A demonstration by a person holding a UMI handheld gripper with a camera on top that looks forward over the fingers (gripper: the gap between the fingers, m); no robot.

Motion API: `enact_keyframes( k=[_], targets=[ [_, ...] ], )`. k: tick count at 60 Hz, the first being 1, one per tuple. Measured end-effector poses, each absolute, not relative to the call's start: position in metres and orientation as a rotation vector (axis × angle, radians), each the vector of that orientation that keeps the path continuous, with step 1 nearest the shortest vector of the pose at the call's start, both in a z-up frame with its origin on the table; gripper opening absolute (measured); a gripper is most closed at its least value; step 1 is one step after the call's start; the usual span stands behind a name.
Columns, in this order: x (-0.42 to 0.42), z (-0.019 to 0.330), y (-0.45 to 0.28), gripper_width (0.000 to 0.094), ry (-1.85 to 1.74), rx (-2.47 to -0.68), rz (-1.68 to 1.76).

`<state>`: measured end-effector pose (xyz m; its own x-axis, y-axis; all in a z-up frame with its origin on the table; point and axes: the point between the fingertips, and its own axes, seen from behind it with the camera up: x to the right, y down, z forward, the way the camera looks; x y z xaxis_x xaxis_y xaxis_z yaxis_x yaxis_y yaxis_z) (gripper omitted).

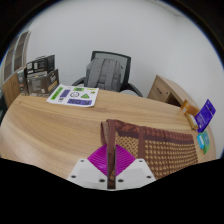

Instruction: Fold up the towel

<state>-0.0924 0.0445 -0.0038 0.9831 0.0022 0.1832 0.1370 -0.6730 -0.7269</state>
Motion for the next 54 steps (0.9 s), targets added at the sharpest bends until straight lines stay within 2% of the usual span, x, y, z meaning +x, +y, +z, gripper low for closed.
enact_keyframes(
  k=[8, 24, 30, 34, 45, 50, 54],
  targets=[
    [-0.111, 0.02, 0.037, 0.0057, -0.042, -2.277, -0.02],
    [-0.16, 0.163, 0.018, 0.0057, 0.006, -2.086, 0.431],
    [-0.134, 0.185, 0.018, 0.0058, 0.03, -2.044, 0.458],
    [-0.105, 0.17, 0.021, 0.0057, 0.054, -2.065, 0.434],
    [-0.034, 0.091, 0.02, 0.0066, 0.119, -2.191, 0.383],
    [-0.017, 0.067, 0.017, 0.0145, 0.12, -2.23, 0.381],
    [-0.003, 0.06, 0.013, 0.0287, 0.134, -2.242, 0.381]
  ],
)
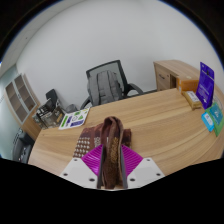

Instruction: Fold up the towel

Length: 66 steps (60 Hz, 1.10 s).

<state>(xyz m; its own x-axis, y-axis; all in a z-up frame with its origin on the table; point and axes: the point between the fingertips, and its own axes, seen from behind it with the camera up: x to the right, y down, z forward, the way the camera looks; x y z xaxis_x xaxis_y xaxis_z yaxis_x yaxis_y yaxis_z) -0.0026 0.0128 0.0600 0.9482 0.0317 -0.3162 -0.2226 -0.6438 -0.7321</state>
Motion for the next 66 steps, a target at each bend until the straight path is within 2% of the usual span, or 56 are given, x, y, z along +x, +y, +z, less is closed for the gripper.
enact_keyframes(
  k=[4, 10, 13, 27, 45, 56, 66],
  targets=[
    [0.022, 0.062, 0.009, 0.0422, 0.143, -2.234, 0.32],
    [0.053, 0.074, -0.003, 0.0742, 0.137, -2.227, 0.225],
    [0.06, 0.083, -0.014, 0.0847, 0.132, -2.228, 0.198],
    [0.053, 0.152, -0.087, 0.0854, 0.043, -2.198, 0.088],
    [0.008, 0.239, -0.228, 0.0859, 0.032, -2.125, -0.004],
    [-0.014, 0.265, -0.311, 0.0855, 0.063, -2.121, -0.072],
    [-0.038, 0.282, -0.356, 0.0857, 0.061, -2.108, -0.071]
  ],
)
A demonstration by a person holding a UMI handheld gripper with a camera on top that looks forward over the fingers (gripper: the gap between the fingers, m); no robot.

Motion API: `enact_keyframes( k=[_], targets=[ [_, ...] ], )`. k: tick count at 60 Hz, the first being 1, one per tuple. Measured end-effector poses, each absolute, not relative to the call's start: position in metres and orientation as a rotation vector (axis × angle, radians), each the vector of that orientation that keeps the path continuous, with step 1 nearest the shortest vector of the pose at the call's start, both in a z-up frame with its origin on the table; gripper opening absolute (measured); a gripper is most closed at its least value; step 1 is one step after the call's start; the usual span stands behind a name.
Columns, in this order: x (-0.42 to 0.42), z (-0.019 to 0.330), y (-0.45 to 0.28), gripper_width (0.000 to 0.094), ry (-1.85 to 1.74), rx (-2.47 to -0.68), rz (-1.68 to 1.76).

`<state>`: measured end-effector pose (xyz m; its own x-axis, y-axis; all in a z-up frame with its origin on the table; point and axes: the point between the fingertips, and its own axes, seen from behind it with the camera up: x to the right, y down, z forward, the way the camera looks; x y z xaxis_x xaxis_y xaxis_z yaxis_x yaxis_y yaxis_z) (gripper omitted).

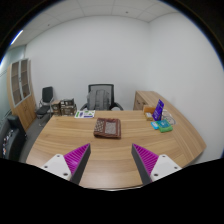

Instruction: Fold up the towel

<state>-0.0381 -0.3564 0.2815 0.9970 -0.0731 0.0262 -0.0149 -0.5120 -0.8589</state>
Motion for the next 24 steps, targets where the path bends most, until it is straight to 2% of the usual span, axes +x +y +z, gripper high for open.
enact_keyframes(
  k=[24],
  targets=[
    [-0.056, 0.297, -0.39, 0.0859, 0.056, -2.09, -0.086]
  ],
)
